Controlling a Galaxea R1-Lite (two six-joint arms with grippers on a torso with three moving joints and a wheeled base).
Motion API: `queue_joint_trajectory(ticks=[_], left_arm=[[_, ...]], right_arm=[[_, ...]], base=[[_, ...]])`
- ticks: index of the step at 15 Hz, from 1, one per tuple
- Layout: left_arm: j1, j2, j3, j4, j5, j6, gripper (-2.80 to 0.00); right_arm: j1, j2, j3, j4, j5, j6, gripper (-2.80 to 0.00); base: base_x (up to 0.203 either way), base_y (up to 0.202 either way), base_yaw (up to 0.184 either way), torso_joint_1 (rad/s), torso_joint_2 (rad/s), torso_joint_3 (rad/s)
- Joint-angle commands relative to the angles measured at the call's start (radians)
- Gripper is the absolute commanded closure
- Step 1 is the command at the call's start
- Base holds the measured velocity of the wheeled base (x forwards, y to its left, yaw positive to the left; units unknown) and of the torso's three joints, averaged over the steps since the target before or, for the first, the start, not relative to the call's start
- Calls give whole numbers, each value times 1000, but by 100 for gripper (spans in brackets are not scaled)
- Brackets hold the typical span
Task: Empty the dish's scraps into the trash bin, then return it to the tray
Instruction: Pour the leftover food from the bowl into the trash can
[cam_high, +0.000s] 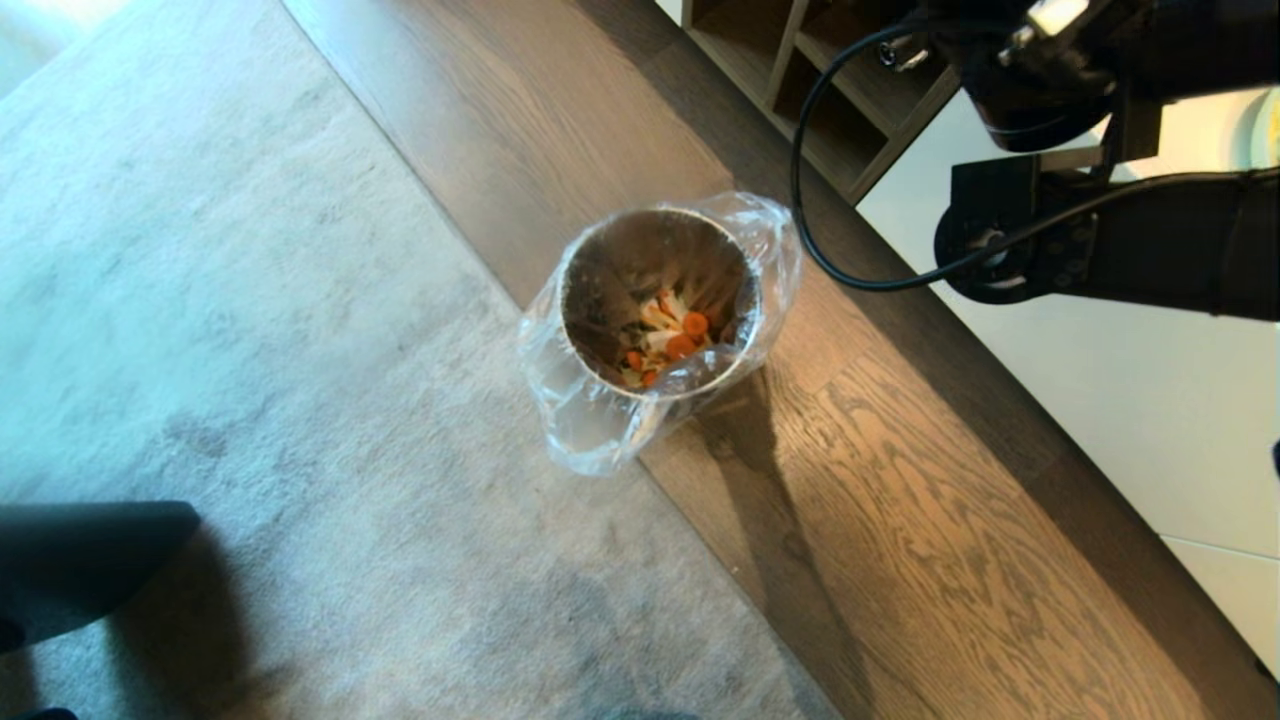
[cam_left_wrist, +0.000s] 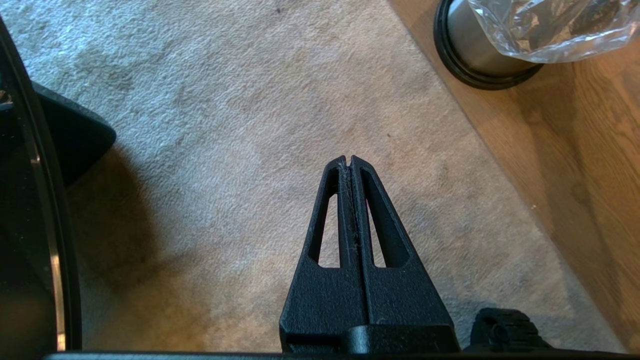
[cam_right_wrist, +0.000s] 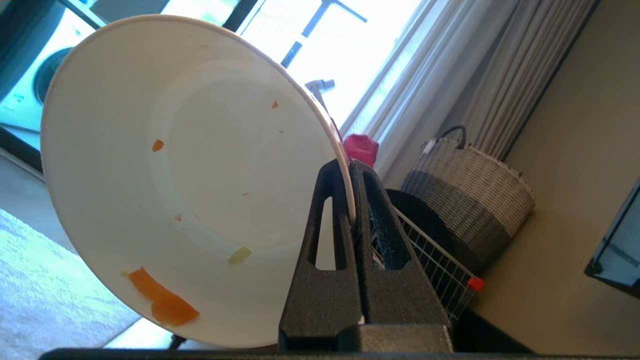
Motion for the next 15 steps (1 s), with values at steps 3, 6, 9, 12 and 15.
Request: queue_joint_trajectory(ticks=[3,6,9,12,15], left_arm=[[0,0,0,-1,0,-1,0],[0,0,0,-1,0,-1,0],[0,0,0,-1,0,-1,0],[0,0,0,-1,0,-1,0],[0,0,0,-1,0,-1,0]], right_arm=[[-38,-13,8,-45,7,3,0],[-22,-10,19,-16,-4,-13,0],[-18,28,8,-43,-14,-19,0],[-20,21,-23,-10,-28,-14,0],[-40,20,-12,-38,-29,8,0]], base=[[0,0,0,0,0,0],[0,0,0,0,0,0],[0,0,0,0,0,0],[0,0,0,0,0,0],[0,0,0,0,0,0]])
